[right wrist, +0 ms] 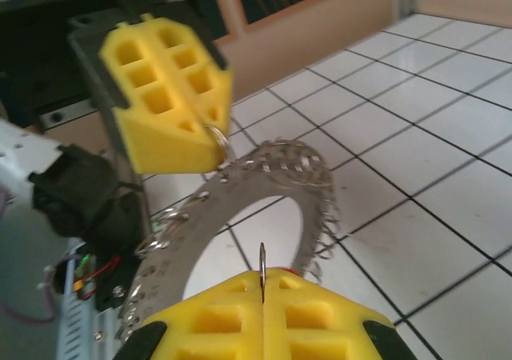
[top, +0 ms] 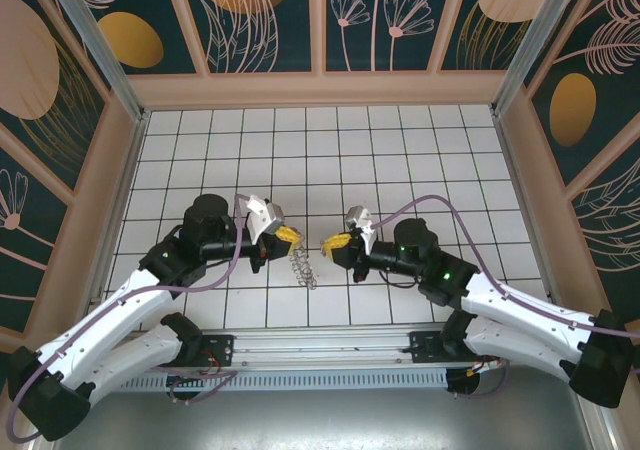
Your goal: Put the keys on the keyring
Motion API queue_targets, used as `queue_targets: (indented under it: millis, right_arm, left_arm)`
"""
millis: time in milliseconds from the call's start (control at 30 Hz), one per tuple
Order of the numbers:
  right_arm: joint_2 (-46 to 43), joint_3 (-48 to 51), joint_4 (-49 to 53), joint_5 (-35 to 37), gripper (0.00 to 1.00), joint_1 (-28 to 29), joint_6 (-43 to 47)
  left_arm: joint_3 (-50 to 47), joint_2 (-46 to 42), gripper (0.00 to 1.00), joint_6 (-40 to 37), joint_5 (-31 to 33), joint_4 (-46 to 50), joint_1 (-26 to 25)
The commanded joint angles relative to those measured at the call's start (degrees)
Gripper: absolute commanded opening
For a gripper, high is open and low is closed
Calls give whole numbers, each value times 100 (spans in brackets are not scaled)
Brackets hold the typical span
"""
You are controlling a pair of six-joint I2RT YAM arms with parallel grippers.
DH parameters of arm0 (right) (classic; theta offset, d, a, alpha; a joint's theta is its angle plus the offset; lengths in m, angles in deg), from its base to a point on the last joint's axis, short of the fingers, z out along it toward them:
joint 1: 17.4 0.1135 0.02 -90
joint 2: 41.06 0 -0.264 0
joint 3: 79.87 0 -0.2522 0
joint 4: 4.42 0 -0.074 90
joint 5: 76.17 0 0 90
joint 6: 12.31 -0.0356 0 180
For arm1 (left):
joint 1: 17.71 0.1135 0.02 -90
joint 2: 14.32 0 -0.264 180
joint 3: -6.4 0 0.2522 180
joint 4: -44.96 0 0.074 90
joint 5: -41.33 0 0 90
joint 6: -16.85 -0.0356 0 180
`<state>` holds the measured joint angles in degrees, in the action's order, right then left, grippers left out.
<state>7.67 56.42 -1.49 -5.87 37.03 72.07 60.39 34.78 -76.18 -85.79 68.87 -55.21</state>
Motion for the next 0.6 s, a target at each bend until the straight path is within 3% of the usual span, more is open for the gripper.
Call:
queue_targets:
  millis: [0, 167, 567]
  right_arm:
    - [-74, -338, -154, -719, 0, 24, 225]
    - [-74, -648, 187, -783, 0, 15, 403]
    - [362, -1331, 902, -9, 0, 24, 220]
  left_arm:
    - [332, 83, 0, -218, -407, -171, 23]
    - [573, 351, 0, -503, -390, 135, 27]
    - [705, 539, 0, -687, -456, 136, 18]
